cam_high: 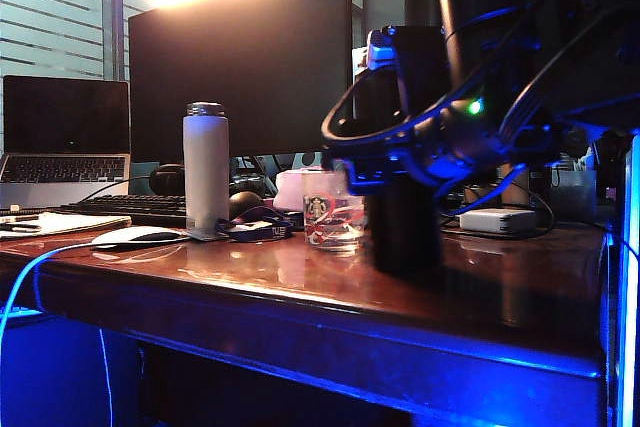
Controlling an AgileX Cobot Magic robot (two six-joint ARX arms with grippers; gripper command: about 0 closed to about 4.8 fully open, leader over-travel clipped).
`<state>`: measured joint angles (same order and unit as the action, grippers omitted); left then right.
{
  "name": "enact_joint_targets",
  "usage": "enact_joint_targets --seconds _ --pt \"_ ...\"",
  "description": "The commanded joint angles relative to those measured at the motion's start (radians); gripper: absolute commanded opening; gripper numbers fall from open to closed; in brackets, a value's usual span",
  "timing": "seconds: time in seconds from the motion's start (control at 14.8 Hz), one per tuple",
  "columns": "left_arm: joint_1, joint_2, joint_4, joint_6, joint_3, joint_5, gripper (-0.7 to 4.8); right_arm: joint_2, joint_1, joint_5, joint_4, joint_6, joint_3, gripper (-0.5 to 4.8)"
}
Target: Pick up the black thermos, pour a little water from inside into the glass cup, then place the black thermos back on the table.
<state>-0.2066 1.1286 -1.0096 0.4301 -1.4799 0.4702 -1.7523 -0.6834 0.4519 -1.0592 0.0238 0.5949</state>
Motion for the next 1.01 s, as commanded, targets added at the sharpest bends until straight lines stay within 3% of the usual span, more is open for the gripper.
enact_joint_targets --seconds 0.07,0.34,0.54,0.74,1.01 --pt "0.000 -0.002 0.009 0.004 -0.003 0.004 -0.03 0.061 0.051 0.006 0.099 0.015 0.070 -0.01" --pt "0.000 -0.002 0.009 0.004 -0.003 0.004 -0.03 0.056 0.137 -0.058 0.322 0.068 0.271 -0.01" --pt "0.000 -0.002 0.009 0.004 -0.003 0.004 -0.03 -0.010 0.190 -0.116 0.380 0.145 0.402 -0.01" --pt "0.000 -0.002 0.009 0.004 -0.003 0.004 -0.03 -0.092 0.198 -0.117 0.447 0.337 0.509 -0.01" --pt "0.000 -0.002 0.009 0.004 -0.003 0.005 -0.03 -0.151 0.218 -0.113 0.495 0.434 0.563 -0.01"
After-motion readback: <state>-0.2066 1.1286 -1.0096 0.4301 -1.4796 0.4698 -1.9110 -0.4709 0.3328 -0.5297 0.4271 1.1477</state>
